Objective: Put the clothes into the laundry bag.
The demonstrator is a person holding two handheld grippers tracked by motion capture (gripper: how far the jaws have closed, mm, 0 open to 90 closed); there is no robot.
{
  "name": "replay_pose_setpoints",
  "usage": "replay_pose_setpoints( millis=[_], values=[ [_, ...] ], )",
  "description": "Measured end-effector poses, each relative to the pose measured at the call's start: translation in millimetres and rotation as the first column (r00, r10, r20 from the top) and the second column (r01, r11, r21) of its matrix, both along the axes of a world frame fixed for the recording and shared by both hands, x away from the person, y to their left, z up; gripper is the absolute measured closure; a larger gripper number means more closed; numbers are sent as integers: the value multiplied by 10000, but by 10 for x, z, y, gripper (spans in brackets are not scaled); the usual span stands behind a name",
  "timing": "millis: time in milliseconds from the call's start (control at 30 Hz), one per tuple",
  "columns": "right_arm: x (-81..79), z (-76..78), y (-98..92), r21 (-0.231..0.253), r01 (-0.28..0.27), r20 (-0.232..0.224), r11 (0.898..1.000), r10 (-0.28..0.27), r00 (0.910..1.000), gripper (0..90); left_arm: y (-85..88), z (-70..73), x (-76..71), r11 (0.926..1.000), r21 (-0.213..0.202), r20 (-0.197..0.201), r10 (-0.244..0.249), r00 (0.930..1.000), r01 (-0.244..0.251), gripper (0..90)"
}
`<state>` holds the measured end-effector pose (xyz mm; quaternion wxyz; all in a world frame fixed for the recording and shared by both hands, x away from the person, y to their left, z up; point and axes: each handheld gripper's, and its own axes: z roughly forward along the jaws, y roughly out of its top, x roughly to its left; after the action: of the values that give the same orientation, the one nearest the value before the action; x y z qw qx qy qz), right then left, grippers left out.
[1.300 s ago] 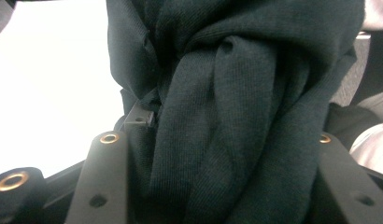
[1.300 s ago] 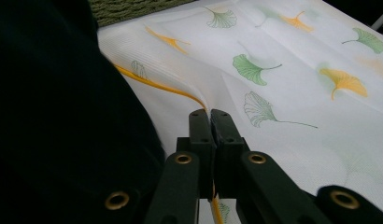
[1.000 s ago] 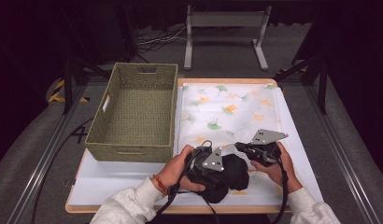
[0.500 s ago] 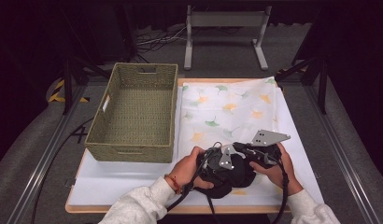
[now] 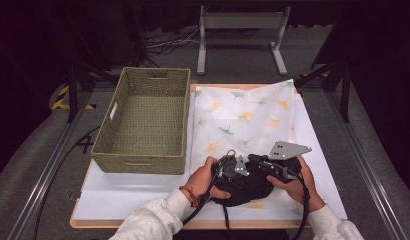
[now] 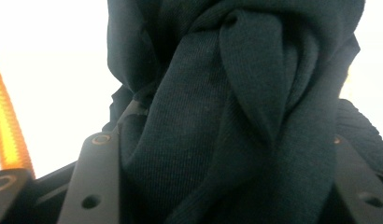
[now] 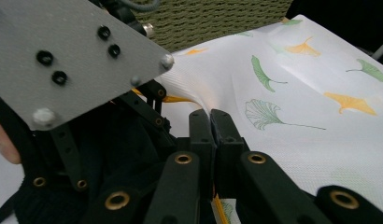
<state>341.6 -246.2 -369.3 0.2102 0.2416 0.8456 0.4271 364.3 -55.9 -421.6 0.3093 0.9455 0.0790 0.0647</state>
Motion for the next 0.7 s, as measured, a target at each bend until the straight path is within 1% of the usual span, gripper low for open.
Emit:
replay_pose_setpoints(
  millis=[100, 133, 300, 367, 400, 433, 467, 500, 567, 600, 633, 667, 700],
  values=[
    [3, 11, -20, -21, 86, 16, 10000, -86, 10000, 888, 57, 86, -11, 9996, -198, -120, -178, 9998, 176, 352],
    [6, 15, -32, 12, 124, 21, 9999, -125, 9999, 888, 91, 119, -20, 9994, -300, -26, -167, 9999, 166, 327],
    [16, 22, -60, 80, 230, 18, 9997, -231, 9997, 888, 262, 229, -71, 9975, -699, -69, 61, 10000, -66, 232],
    [11, 25, -53, 65, 224, 43, 9997, -224, 9997, 888, 328, 283, -103, 9948, -1012, -46, 130, 9999, -134, 198],
    [9, 27, -51, 46, 216, 50, 9998, -216, 9998, 888, 367, 321, -124, 9927, -1195, -106, 168, 9998, -179, 186],
    [9, 27, -51, 46, 216, 50, 9998, -216, 9998, 888, 367, 321, -124, 9927, -1195, -106, 168, 9998, -179, 172],
    [7, 29, -51, 50, 230, 60, 9997, -231, 9997, 888, 417, 364, -157, 9902, -1387, -170, 129, 9998, -152, 172],
    [5, 34, -51, 64, 248, 71, 9997, -249, 9997, 888, 466, 396, -197, 9877, -1561, -44, 121, 9999, -127, 165],
    [3, 38, -56, 87, 249, 73, 9997, -249, 9997, 887, 547, 443, -265, 9867, -1611, 186, 228, 9996, -195, 162],
    [4, 37, -59, 85, 249, 73, 9997, -250, 9997, 888, 595, 468, -292, 9847, -1730, 281, 243, 9993, -191, 161],
    [6, 36, -61, 90, 256, 61, 9996, -257, 9997, 888, 651, 494, -322, 9813, -1911, 362, 295, 9989, -221, 161],
    [8, 35, -62, 96, 268, 50, 9996, -269, 9996, 888, 710, 520, -354, 9779, -2075, 352, 349, 9988, -269, 168],
    [9, 33, -61, 74, 272, 54, 9996, -273, 9996, 888, 777, 545, -392, 9748, -2219, 440, 339, 9985, -233, 184]
  ],
)
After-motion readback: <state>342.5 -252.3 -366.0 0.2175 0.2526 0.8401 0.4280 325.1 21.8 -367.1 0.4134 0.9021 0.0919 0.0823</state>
